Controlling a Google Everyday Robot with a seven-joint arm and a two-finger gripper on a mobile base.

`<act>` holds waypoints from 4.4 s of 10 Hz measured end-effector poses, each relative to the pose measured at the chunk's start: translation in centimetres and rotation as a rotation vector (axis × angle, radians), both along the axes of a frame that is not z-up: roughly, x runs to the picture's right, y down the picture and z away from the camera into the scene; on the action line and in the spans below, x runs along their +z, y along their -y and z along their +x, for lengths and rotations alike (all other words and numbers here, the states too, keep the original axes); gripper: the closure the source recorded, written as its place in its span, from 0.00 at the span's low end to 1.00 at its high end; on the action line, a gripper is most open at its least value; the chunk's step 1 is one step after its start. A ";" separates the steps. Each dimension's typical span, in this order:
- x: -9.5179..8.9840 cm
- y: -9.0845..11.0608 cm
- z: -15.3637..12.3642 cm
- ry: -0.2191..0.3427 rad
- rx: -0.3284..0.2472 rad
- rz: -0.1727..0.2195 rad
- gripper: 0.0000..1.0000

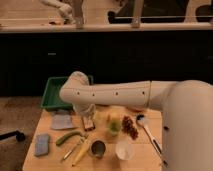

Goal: Place towel in paper cup

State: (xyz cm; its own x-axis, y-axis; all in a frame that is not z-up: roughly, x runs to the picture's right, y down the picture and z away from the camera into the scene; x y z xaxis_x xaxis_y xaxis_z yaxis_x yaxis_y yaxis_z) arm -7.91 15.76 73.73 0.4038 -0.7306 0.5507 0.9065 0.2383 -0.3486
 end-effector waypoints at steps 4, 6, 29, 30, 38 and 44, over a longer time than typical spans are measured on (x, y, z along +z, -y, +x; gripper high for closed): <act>0.0 0.0 0.0 0.000 0.000 0.000 0.20; 0.0 0.0 0.0 0.003 0.000 0.000 0.20; 7.5 -2.3 -17.4 0.421 -0.436 -0.221 0.20; 8.9 -2.5 -17.3 0.437 -0.440 -0.237 0.20; 13.5 -4.9 -16.3 0.447 -0.462 -0.353 0.21; 13.0 -4.7 -17.0 0.456 -0.463 -0.353 0.76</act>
State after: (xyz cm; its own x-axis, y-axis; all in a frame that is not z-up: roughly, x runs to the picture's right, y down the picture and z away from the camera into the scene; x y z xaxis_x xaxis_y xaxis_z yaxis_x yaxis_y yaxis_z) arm -24.89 20.46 86.77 -0.2283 -0.5188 0.8238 0.9601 -0.2606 0.1020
